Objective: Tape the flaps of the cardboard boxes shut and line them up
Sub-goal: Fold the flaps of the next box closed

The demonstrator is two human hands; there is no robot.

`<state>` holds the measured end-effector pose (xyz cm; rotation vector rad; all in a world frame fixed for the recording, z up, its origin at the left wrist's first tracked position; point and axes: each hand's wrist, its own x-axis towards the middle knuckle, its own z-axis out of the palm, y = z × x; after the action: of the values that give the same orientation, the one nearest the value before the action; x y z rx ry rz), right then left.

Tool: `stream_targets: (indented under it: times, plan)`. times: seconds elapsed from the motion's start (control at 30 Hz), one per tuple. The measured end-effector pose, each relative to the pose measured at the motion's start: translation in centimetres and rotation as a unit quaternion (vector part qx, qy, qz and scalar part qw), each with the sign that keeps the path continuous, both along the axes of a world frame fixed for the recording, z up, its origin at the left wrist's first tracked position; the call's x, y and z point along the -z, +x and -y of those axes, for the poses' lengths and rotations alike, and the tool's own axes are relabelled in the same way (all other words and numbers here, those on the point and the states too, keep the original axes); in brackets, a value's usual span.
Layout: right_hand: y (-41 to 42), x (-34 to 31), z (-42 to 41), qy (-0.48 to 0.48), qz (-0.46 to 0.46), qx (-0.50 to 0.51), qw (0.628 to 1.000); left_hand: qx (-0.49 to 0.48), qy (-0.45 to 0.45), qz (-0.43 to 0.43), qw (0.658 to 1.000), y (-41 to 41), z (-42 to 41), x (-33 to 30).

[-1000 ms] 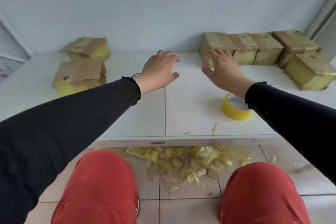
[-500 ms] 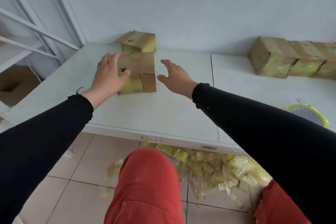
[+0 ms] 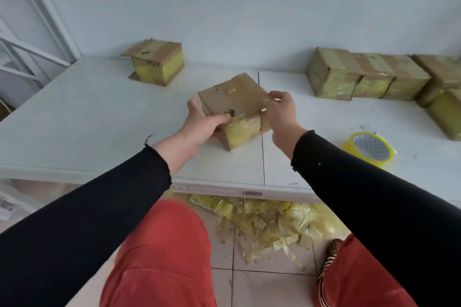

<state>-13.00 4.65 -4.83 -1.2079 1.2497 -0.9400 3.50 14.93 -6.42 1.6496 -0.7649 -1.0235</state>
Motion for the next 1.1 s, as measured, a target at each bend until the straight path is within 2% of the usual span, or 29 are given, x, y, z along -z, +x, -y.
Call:
stream_targets:
  times: [0.07, 0.17, 0.2, 0.3, 0.47, 0.53, 0.63, 0.73, 0.83, 0.97, 1.1]
  plan:
    - [-4.8, -0.2, 1.6, -0.021, -0.033, 0.021, 0.999, 0.025, -0.003, 0.017, 1.000, -3.8, 0.9, 0.4]
    - [-10.5, -0.8, 3.9, -0.043, -0.101, 0.005, 0.994, -0.016, -0.024, 0.131, 0.991, -6.3, 2.6, 0.7]
    - [-11.8, -1.0, 4.6, -0.047, -0.124, -0.007, 0.991, -0.017, -0.031, 0.133, 0.990, -6.8, 3.4, 0.7]
    - [-13.7, -1.4, 6.0, -0.029, -0.165, -0.057, 0.984, 0.043, -0.032, 0.049, 0.997, -8.1, 5.3, 0.4]
    - [-13.3, -1.7, 6.7, -0.011, -0.136, -0.116, 0.984, 0.095, -0.033, -0.039, 0.994, -9.5, 6.9, 0.9]
    - [-12.8, -2.0, 6.1, -0.011, -0.088, -0.086, 0.992, 0.089, -0.042, -0.092, 0.991, -9.4, 7.4, 1.3]
    - [-12.5, -2.0, 3.8, 0.005, -0.019, 0.009, 1.000, 0.072, -0.061, -0.116, 0.989, -10.3, 7.7, 1.5]
    - [-12.3, 0.2, 0.7, -0.003, -0.034, 0.013, 0.999, 0.006, -0.088, -0.157, 0.984, -13.7, 6.6, 2.1]
    - [-12.7, 2.1, -0.1, -0.069, -0.094, 0.054, 0.992, -0.030, -0.091, -0.110, 0.989, -16.0, 5.9, 2.8]
    - [-13.9, 2.4, 1.8, -0.081, -0.054, 0.032, 0.995, -0.048, -0.047, -0.068, 0.995, -13.0, 6.6, 1.9]
    - [-14.3, 2.7, 2.7, -0.064, -0.008, 0.005, 0.998, 0.046, -0.040, -0.028, 0.998, -11.2, 6.4, 1.5]
